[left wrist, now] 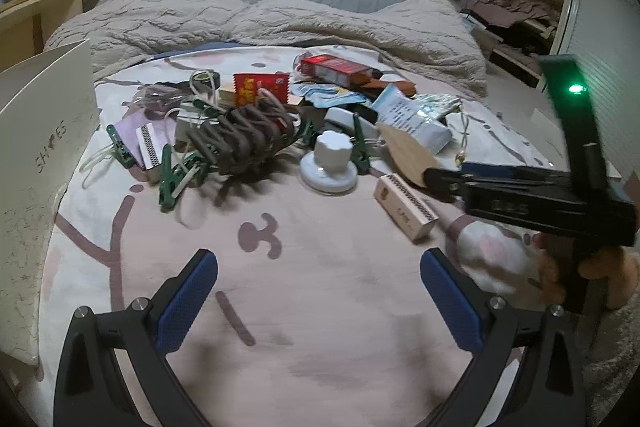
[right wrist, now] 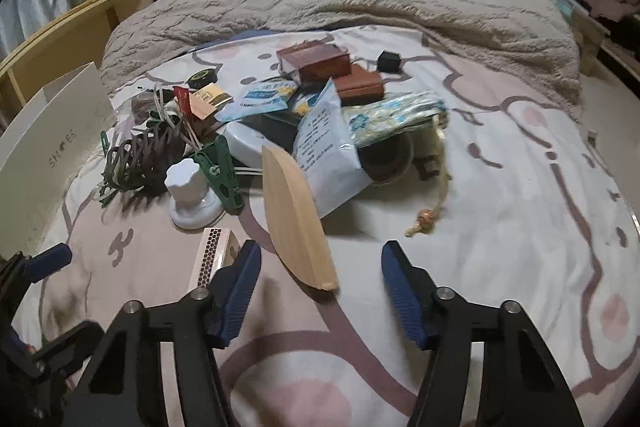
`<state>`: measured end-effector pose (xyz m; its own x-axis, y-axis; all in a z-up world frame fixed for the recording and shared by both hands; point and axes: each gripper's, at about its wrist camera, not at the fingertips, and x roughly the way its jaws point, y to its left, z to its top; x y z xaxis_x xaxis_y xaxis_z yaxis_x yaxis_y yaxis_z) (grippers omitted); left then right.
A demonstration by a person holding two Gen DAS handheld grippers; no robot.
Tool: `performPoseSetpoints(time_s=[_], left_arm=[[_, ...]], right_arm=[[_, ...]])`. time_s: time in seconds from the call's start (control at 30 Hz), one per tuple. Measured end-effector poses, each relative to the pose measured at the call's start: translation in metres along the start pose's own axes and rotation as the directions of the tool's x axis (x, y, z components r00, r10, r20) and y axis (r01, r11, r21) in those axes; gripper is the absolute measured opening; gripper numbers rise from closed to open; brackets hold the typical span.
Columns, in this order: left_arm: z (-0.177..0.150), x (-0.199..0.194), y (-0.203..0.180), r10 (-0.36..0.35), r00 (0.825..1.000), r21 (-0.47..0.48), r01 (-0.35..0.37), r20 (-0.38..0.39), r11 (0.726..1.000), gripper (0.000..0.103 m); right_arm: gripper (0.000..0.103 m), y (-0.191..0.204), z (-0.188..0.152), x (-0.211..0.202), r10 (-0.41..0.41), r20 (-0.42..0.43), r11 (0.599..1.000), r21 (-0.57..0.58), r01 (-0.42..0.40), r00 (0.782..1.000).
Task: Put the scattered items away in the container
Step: 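Grasp the tan wooden boat-shaped piece with the right gripper, then lift the wooden piece with the right gripper while the left gripper grasps the white striped block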
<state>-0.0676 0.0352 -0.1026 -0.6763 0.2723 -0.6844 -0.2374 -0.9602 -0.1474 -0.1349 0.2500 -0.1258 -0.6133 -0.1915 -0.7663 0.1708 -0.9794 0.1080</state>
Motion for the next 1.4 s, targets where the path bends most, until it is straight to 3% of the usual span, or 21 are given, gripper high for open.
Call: performPoseSetpoints(time_s=[0.2, 0.3, 0.53, 0.67, 0.77, 0.93, 1.27, 1.4], left_arm=[[0.000, 0.002, -0.010, -0.051, 0.999, 0.013, 0.051, -0.005, 0.999, 0.091], [0.000, 0.006, -0.015, -0.085, 0.996, 0.013, 0.085, -0.019, 0.996, 0.083], [0.003, 0.014, -0.031, -0.147, 0.988, 0.027, 0.149, -0.055, 0.988, 0.066], [0.007, 0.020, -0.038, -0.171, 0.982, 0.019, 0.173, -0.079, 0.985, 0.062], [0.010, 0.026, -0.044, -0.190, 0.977, 0.013, 0.192, -0.100, 0.981, 0.053], [0.012, 0.039, -0.053, -0.151, 0.979, 0.014, 0.154, -0.136, 0.988, 0.053], [0.022, 0.060, -0.072, -0.070, 0.986, 0.044, 0.077, -0.151, 0.996, 0.052], [0.022, 0.068, -0.074, -0.035, 0.987, 0.055, 0.044, -0.157, 0.997, 0.041]], right_arm=[[0.031, -0.002, -0.002, 0.012, 0.058, -0.023, 0.998, 0.020, -0.058, 0.998], [0.025, -0.003, -0.003, 0.006, 0.075, -0.002, 0.997, 0.022, -0.075, 0.997], [0.020, -0.005, -0.015, -0.016, 0.079, 0.027, 0.996, 0.035, -0.080, 0.997], [0.016, -0.007, -0.025, -0.028, 0.105, -0.007, 0.994, 0.038, -0.105, 0.994], [0.015, -0.010, -0.036, -0.039, 0.138, -0.046, 0.990, 0.033, -0.137, 0.989], [0.015, -0.013, -0.054, -0.055, 0.162, -0.079, 0.987, 0.013, -0.162, 0.984], [0.015, -0.029, -0.082, -0.067, 0.255, -0.090, 0.962, 0.122, -0.244, 0.963], [0.015, -0.033, -0.084, -0.068, 0.277, -0.081, 0.955, 0.136, -0.265, 0.957]])
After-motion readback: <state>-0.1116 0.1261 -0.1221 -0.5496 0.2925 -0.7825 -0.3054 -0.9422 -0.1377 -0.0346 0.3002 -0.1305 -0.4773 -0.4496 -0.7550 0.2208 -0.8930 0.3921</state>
